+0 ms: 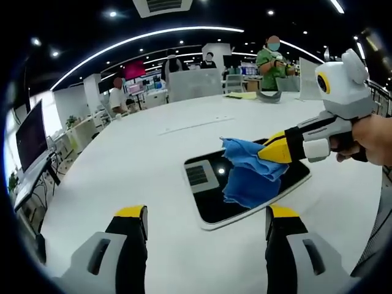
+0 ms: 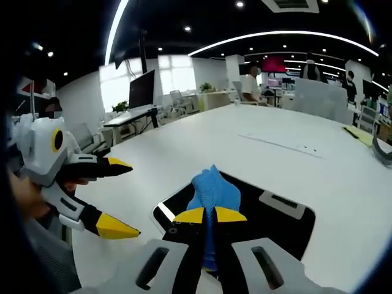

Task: Wipe the mirror surface with the cleaning cloth until all visible marks leave the cleaned area.

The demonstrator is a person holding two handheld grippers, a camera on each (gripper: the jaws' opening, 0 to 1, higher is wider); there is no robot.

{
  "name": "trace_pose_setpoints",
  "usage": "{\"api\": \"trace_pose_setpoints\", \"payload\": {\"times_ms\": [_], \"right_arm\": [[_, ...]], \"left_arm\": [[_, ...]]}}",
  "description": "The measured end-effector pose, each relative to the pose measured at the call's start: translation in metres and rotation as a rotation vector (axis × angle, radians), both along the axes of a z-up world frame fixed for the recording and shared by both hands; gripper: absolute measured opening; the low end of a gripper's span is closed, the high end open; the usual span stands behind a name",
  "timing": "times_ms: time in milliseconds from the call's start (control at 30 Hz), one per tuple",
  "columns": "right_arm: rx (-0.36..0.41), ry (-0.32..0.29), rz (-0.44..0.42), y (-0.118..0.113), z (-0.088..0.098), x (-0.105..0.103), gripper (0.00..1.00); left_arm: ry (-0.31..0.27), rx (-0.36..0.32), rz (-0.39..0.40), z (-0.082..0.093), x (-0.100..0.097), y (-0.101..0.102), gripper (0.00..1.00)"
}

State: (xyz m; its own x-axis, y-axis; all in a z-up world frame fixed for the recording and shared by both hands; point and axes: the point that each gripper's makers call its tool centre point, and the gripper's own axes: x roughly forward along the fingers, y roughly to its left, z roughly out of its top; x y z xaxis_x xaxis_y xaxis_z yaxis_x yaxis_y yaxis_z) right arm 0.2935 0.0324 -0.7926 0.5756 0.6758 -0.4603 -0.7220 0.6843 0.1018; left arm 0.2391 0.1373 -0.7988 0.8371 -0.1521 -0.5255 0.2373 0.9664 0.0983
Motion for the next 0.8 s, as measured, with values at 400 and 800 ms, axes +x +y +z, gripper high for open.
{"api": "trace_pose_setpoints", "payload": {"times_ms": [400,800], "right_arm": [[0.017,-0.002,-0.12,-0.057,0.004,0.003,0.0],[0.01,-0.021,-0.242,-0.118,0.008,0.017,0.0]], "left_arm": [[0.015,0.022,-0.036,-0.004,-0.002,-0.009,0.79],[0.028,0.036,-0.053,-0.009,-0.003,-0.012,0.78]]}}
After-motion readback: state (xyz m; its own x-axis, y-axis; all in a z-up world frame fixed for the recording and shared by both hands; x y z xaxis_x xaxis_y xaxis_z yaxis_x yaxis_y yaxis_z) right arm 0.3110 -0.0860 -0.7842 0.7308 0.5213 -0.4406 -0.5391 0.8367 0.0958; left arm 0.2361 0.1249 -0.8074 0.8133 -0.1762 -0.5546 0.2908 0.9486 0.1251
